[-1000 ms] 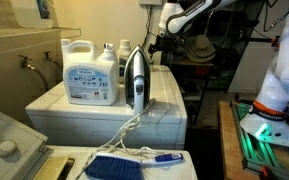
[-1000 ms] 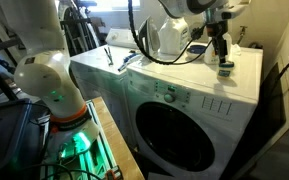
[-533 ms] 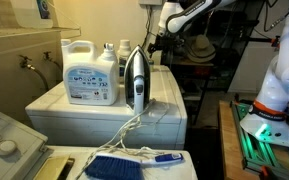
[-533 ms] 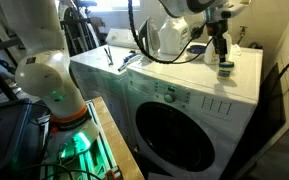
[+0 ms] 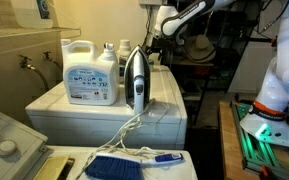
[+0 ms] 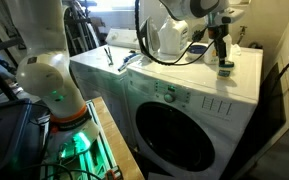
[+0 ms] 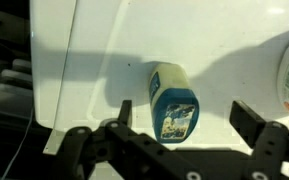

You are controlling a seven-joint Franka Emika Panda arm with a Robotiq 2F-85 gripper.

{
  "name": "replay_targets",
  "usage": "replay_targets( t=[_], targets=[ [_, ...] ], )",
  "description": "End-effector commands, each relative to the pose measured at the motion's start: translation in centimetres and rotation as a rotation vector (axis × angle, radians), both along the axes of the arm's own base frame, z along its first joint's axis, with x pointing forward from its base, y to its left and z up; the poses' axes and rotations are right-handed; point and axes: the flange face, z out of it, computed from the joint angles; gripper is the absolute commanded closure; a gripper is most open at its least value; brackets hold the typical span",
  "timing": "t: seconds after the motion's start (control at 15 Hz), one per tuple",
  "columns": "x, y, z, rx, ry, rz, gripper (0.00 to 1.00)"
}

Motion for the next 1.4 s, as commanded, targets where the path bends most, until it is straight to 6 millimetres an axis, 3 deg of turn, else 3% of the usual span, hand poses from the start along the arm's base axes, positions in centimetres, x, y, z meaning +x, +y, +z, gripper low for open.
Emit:
replay_targets(
  t=[0.0,0.73,1.33],
  targets=[
    [1.2,-0.4,-1.0,0.026,-0.013,-0.022,0.0],
    [3.1,-1.6,-2.7,0.011,-0.021,-0.054,0.0],
    [3.4,-1.7,-2.6,0.002,-0.014,-0.055,0.03]
  ],
)
